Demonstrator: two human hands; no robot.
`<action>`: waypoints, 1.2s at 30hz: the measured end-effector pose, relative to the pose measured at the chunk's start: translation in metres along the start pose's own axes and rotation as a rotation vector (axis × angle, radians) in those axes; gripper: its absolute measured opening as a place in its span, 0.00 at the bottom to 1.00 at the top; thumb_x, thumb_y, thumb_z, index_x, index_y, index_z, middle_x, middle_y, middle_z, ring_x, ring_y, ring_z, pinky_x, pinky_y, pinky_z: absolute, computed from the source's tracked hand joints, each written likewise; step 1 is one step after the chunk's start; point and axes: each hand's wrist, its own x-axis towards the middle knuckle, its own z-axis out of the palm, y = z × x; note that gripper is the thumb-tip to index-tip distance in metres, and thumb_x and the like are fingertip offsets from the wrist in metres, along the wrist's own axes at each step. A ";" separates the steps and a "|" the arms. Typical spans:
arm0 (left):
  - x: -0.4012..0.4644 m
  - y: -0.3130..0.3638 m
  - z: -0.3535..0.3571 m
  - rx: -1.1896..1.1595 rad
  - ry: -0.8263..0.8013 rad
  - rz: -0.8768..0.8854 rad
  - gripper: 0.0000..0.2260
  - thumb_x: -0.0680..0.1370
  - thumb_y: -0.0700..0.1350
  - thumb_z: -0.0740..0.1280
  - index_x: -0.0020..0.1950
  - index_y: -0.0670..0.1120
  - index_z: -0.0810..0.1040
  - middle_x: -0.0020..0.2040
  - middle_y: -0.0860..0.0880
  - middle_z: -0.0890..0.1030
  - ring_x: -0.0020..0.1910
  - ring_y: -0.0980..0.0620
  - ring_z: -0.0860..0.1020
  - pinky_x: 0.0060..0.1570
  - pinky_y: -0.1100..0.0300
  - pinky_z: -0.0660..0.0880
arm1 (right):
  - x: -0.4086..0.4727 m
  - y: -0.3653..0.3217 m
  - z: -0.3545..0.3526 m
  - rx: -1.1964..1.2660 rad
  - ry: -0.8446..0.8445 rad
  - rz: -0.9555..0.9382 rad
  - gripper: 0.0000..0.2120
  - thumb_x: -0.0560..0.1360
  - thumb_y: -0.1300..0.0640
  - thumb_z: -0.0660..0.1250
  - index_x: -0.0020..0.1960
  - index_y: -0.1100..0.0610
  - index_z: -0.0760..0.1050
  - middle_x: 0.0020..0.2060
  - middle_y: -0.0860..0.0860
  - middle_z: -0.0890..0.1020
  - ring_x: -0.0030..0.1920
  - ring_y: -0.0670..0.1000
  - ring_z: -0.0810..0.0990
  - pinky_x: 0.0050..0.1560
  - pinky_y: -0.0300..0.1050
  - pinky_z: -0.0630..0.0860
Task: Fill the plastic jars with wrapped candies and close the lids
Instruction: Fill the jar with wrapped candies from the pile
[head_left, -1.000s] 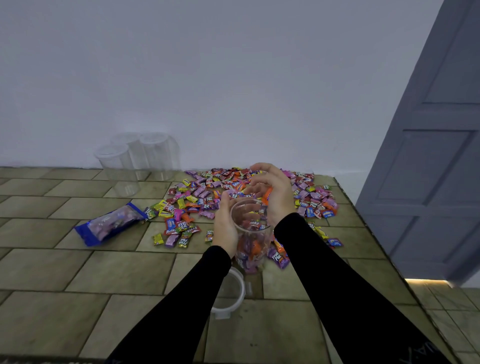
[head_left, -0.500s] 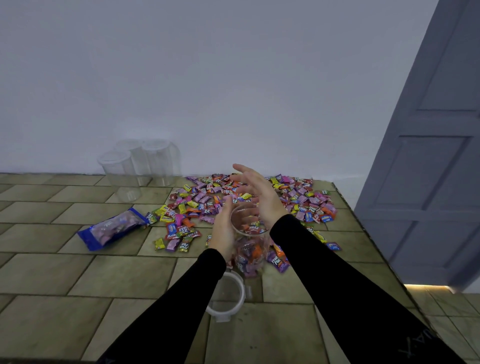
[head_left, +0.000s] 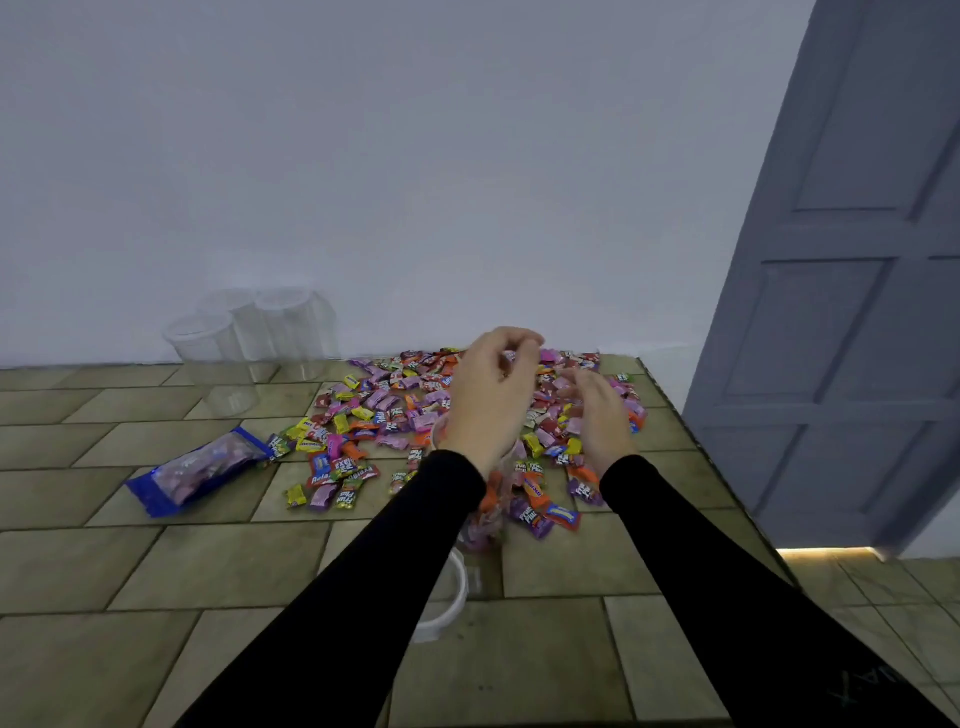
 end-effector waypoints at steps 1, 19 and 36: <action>-0.002 0.002 0.010 0.069 -0.050 0.040 0.06 0.80 0.44 0.63 0.49 0.52 0.78 0.48 0.54 0.79 0.42 0.62 0.74 0.42 0.74 0.68 | 0.002 0.008 -0.005 -0.028 0.012 -0.002 0.13 0.82 0.55 0.54 0.53 0.58 0.77 0.46 0.55 0.79 0.44 0.48 0.75 0.42 0.37 0.70; -0.045 -0.097 0.137 0.880 -0.558 -0.026 0.25 0.79 0.59 0.59 0.72 0.48 0.64 0.76 0.42 0.57 0.73 0.41 0.56 0.67 0.45 0.57 | 0.045 0.081 -0.082 -0.412 0.037 0.123 0.07 0.80 0.57 0.59 0.53 0.55 0.75 0.48 0.51 0.77 0.45 0.48 0.74 0.39 0.36 0.70; -0.013 -0.148 0.194 0.905 -0.421 -0.025 0.20 0.79 0.51 0.56 0.70 0.51 0.72 0.74 0.43 0.68 0.73 0.38 0.65 0.64 0.32 0.62 | 0.152 0.115 -0.077 -1.027 -0.045 -0.051 0.20 0.78 0.49 0.61 0.68 0.53 0.69 0.66 0.57 0.68 0.68 0.58 0.66 0.69 0.53 0.63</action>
